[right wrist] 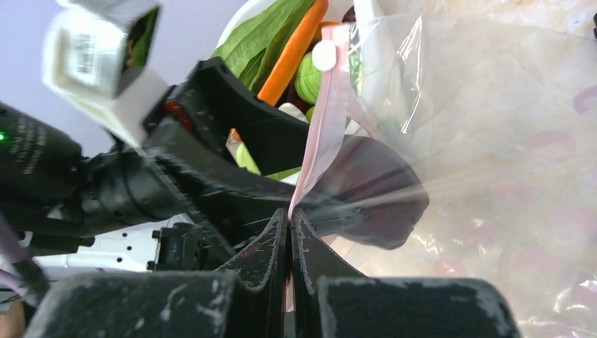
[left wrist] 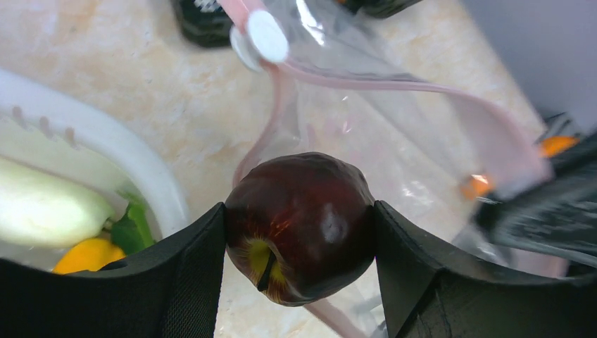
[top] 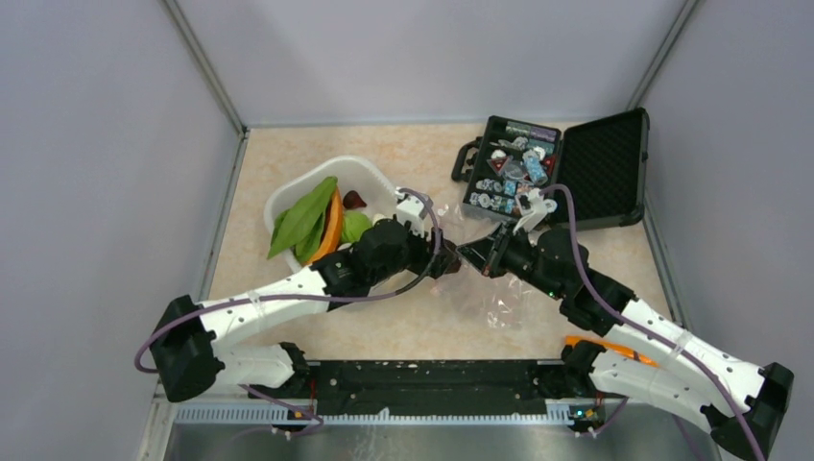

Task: Place the food in the zip-top bag and seal the zipper
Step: Place the fake fruit in the zipper food storage bag.

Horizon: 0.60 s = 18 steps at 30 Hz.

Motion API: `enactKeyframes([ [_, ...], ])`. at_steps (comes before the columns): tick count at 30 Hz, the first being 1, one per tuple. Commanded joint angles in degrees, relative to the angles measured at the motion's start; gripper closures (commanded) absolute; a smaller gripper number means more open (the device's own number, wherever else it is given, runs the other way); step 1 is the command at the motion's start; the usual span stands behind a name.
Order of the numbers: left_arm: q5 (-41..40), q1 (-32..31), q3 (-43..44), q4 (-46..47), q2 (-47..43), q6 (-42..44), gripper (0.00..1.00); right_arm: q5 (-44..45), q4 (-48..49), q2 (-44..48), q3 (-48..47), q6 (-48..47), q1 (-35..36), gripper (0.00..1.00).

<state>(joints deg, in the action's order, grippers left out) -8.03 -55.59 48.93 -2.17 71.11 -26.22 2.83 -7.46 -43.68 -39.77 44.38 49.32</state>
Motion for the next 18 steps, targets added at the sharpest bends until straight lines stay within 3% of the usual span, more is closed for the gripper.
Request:
enactKeyframes([
  [1, 6.06, 0.22, -1.82, 12.08, -5.30, -2.28, 0.56, 1.64, 2.40, 0.44, -0.55, 1.58, -0.10, 1.00],
  [5, 7.50, 0.39, -3.76, 15.67, -6.28, -1.95, 0.50, 1.62, 4.17, 0.66, 0.57, 2.43, -0.10, 1.00],
  [11, 16.18, 1.19, -5.09, 20.34, -4.13, -3.80, 0.44, -0.75, 8.74, 1.85, 1.53, 2.54, -0.08, 1.00],
  [18, 16.39, 1.19, 0.23, 11.42, 0.96, -0.46, 0.39, -0.98, 8.35, 3.98, 1.21, 2.58, -0.10, 1.00],
])
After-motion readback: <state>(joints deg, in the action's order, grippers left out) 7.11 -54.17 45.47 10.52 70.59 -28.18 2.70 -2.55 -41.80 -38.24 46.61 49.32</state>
